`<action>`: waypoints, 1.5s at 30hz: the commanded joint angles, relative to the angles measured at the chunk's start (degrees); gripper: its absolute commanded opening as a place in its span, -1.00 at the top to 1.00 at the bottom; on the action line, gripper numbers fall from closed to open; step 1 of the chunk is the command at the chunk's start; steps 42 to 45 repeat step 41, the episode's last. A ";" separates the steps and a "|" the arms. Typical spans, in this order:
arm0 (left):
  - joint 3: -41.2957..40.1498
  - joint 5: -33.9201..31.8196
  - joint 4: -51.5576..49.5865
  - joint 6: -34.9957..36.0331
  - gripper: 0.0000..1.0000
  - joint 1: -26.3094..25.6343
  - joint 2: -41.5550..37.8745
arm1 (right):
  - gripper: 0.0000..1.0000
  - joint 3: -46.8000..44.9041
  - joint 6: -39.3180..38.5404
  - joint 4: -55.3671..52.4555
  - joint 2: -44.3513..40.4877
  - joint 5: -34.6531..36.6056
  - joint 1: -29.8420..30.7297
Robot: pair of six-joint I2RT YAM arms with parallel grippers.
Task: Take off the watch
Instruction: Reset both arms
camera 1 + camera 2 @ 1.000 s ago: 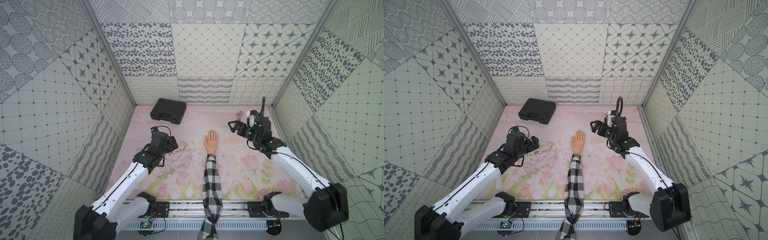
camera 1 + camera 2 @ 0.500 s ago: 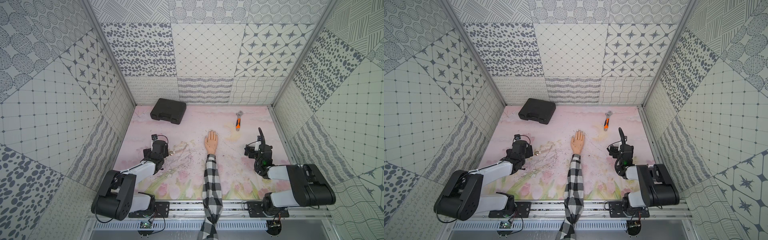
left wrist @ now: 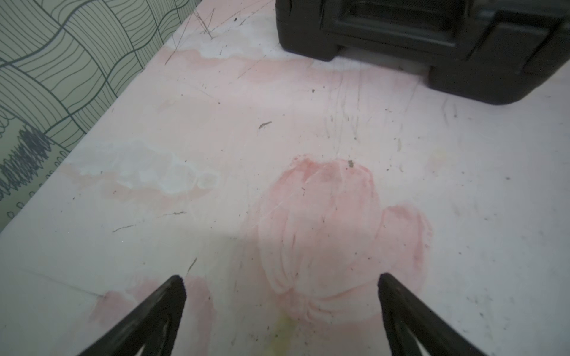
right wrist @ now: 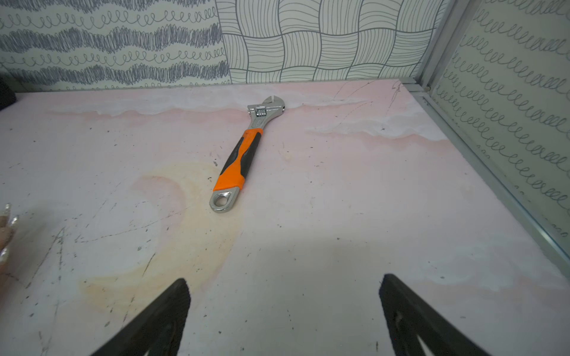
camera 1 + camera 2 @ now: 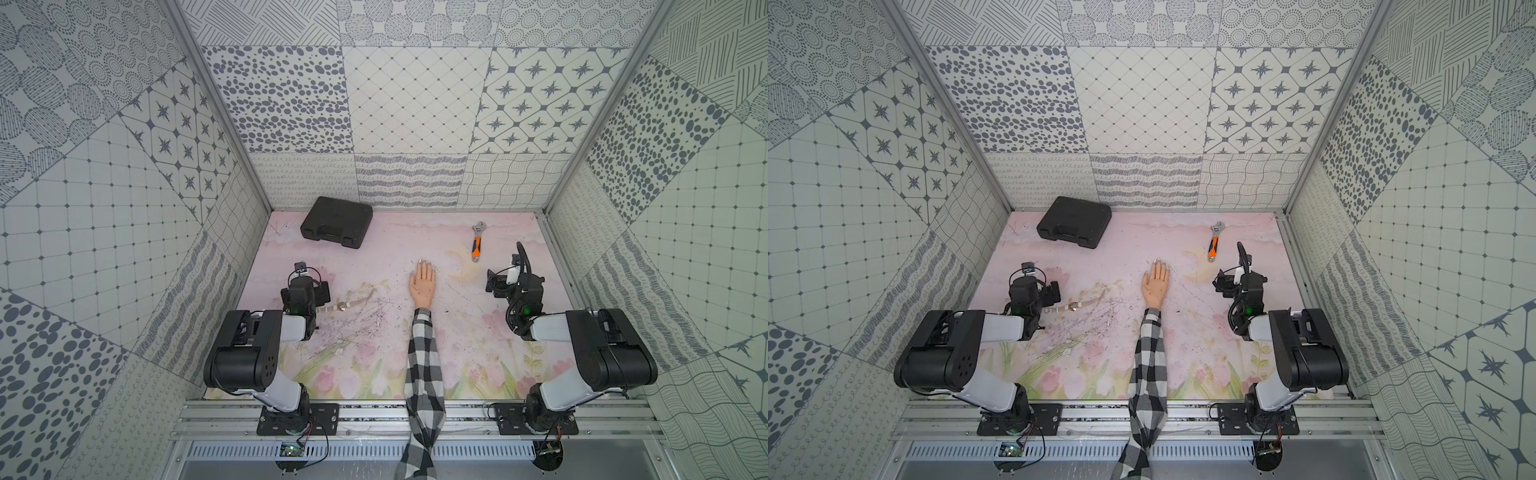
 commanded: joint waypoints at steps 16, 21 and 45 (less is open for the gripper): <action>-0.10 4.88 7.61 2.05 -0.97 0.46 0.11 | -0.95 0.18 -1.84 2.27 -0.57 -4.77 -0.56; -0.68 17.73 8.51 6.23 -0.97 1.26 0.07 | -0.95 -9.34 -4.81 20.74 -0.20 -18.44 -2.23; 1.17 12.77 5.33 4.08 -0.97 1.43 0.30 | -0.95 -0.09 -2.64 2.84 -0.57 -13.97 -2.66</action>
